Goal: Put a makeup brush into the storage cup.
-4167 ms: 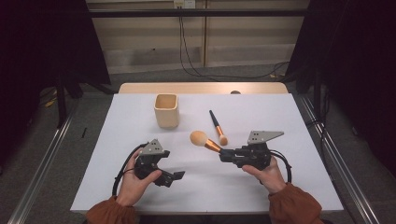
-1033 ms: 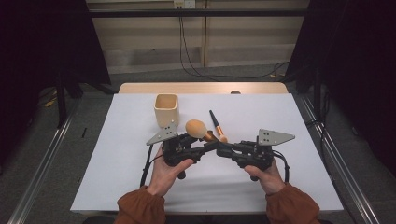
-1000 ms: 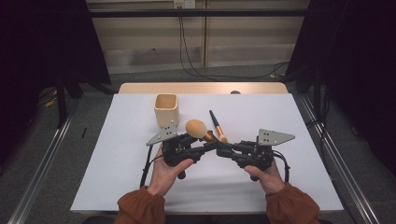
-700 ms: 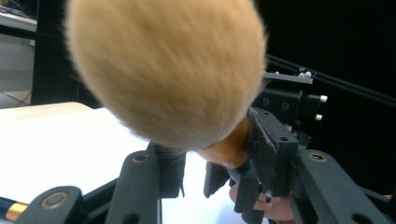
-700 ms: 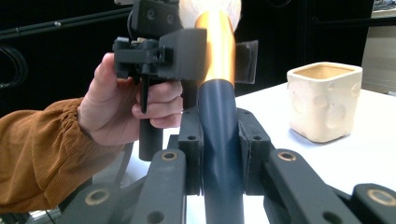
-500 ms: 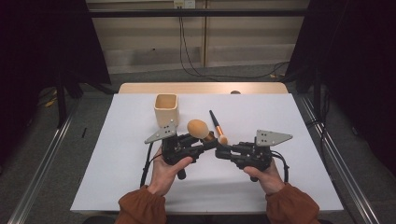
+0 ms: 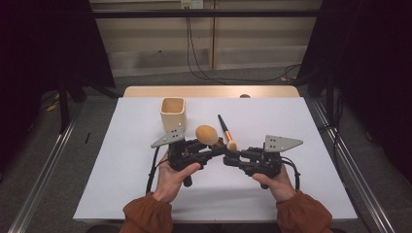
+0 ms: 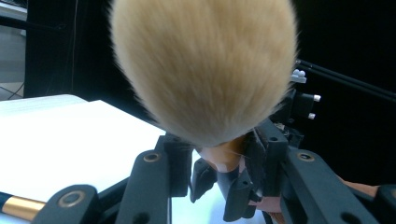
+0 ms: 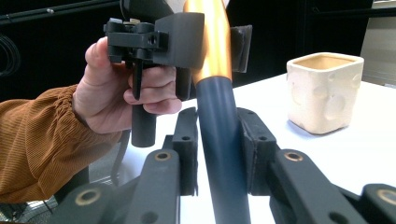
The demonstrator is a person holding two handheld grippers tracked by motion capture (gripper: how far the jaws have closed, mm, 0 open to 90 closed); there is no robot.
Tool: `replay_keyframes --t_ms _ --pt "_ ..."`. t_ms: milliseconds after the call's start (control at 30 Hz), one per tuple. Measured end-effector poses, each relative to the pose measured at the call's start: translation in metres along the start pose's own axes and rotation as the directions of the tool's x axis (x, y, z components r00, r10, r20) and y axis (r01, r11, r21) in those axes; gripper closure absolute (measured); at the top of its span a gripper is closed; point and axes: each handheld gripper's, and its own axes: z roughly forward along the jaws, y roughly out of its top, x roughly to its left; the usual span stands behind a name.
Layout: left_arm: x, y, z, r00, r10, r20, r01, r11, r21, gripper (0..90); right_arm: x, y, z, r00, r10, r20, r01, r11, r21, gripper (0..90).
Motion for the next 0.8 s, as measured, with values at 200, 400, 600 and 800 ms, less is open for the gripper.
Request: replay_keyframes --t_ms 200,400,600,800 --pt "0.002 0.001 -0.003 0.9999 -0.003 -0.011 0.003 0.9999 0.014 65.3 -0.001 0.000 -0.002 0.9996 0.004 0.028 -0.004 1.000 0.001 56.6" --pt "0.005 0.003 -0.007 0.9993 0.002 -0.037 -0.001 0.9997 0.026 65.3 0.000 0.000 -0.002 0.9994 0.008 0.034 -0.009 1.000 0.029 37.4" --pt "0.009 0.006 -0.012 0.9978 0.007 -0.066 -0.004 0.9990 0.045 65.4 -0.001 0.000 -0.003 0.9973 0.033 0.065 -0.037 0.997 0.064 17.6" --pt "0.012 0.009 -0.018 0.9954 0.016 -0.095 -0.010 0.9980 0.063 65.4 -0.003 0.002 -0.008 0.9931 0.038 0.111 -0.046 0.997 0.066 6.8"
